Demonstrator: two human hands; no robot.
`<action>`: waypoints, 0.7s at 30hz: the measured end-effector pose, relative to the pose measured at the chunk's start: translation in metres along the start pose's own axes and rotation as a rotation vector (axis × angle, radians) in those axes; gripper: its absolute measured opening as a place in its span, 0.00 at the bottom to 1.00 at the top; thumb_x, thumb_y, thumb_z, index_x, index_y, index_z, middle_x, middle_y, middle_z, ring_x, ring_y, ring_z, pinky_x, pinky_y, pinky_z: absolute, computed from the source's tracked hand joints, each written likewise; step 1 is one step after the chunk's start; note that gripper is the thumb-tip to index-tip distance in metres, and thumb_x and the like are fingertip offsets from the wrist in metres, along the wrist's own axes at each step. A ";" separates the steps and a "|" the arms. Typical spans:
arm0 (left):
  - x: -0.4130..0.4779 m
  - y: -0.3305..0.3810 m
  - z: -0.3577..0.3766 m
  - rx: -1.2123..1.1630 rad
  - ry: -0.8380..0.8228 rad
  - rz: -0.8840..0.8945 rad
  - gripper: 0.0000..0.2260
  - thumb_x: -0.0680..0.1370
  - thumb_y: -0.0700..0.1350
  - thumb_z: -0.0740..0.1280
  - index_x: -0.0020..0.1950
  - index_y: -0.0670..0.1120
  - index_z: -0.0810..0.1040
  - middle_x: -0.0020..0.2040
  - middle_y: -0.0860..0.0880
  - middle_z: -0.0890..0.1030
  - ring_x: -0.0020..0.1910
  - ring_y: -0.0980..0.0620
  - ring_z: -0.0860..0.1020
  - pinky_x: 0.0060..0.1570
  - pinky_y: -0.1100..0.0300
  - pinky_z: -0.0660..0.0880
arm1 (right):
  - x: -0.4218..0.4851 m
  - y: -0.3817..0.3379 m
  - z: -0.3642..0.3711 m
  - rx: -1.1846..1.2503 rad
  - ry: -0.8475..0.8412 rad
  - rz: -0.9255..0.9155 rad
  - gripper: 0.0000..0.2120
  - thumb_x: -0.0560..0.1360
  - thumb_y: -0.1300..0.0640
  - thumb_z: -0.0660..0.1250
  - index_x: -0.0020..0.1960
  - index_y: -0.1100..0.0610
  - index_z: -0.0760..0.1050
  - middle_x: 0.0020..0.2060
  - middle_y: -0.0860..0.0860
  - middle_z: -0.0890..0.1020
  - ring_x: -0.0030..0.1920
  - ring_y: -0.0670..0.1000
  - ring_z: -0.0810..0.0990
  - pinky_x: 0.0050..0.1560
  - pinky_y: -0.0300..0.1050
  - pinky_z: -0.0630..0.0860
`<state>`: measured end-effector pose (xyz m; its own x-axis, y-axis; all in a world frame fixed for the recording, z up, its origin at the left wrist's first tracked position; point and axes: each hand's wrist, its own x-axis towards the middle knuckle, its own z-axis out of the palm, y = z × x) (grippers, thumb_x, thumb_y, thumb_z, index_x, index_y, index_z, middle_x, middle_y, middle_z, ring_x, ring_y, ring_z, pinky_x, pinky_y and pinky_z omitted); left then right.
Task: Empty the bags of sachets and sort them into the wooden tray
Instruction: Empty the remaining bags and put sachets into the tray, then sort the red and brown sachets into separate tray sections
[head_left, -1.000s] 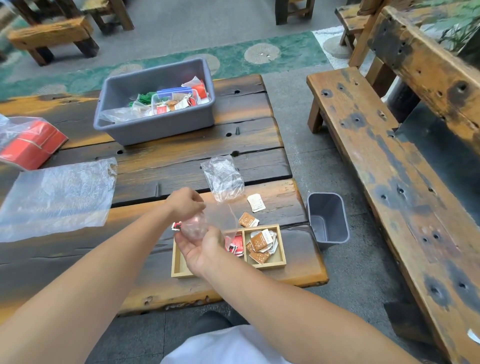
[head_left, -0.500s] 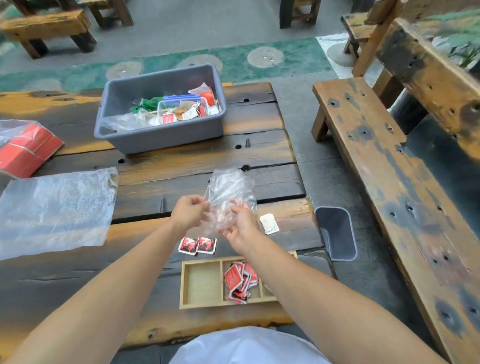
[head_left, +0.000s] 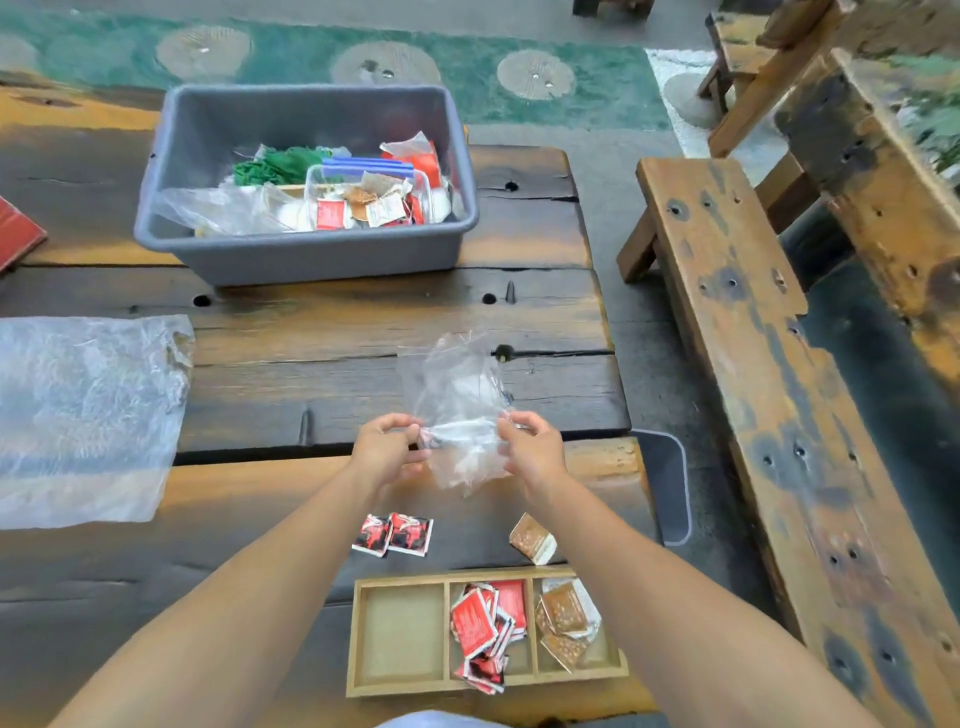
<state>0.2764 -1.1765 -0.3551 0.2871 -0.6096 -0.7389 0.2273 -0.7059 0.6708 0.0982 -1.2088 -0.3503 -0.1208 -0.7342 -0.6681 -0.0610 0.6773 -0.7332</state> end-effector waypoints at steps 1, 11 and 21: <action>0.008 -0.003 0.003 -0.001 0.004 -0.007 0.09 0.82 0.38 0.63 0.45 0.49 0.77 0.40 0.48 0.81 0.27 0.56 0.79 0.34 0.60 0.76 | 0.005 0.001 0.000 -0.021 0.013 -0.007 0.03 0.76 0.60 0.69 0.49 0.56 0.77 0.36 0.51 0.76 0.32 0.48 0.74 0.28 0.40 0.67; 0.057 -0.023 0.024 -0.101 -0.010 -0.132 0.04 0.81 0.44 0.65 0.47 0.46 0.76 0.50 0.42 0.81 0.42 0.45 0.81 0.39 0.56 0.81 | 0.039 0.008 -0.005 -0.184 0.115 0.013 0.10 0.73 0.52 0.72 0.51 0.55 0.78 0.40 0.49 0.79 0.36 0.50 0.76 0.43 0.48 0.75; 0.050 -0.054 0.026 0.218 0.197 0.040 0.13 0.80 0.48 0.62 0.50 0.41 0.81 0.48 0.43 0.83 0.52 0.42 0.81 0.57 0.50 0.78 | 0.019 0.036 -0.050 -0.271 0.183 0.031 0.09 0.75 0.54 0.69 0.54 0.54 0.76 0.49 0.53 0.81 0.46 0.51 0.78 0.55 0.52 0.77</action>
<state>0.2539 -1.1783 -0.4297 0.4719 -0.5717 -0.6712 0.0132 -0.7566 0.6537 0.0446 -1.1958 -0.3829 -0.3015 -0.7089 -0.6377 -0.3131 0.7053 -0.6360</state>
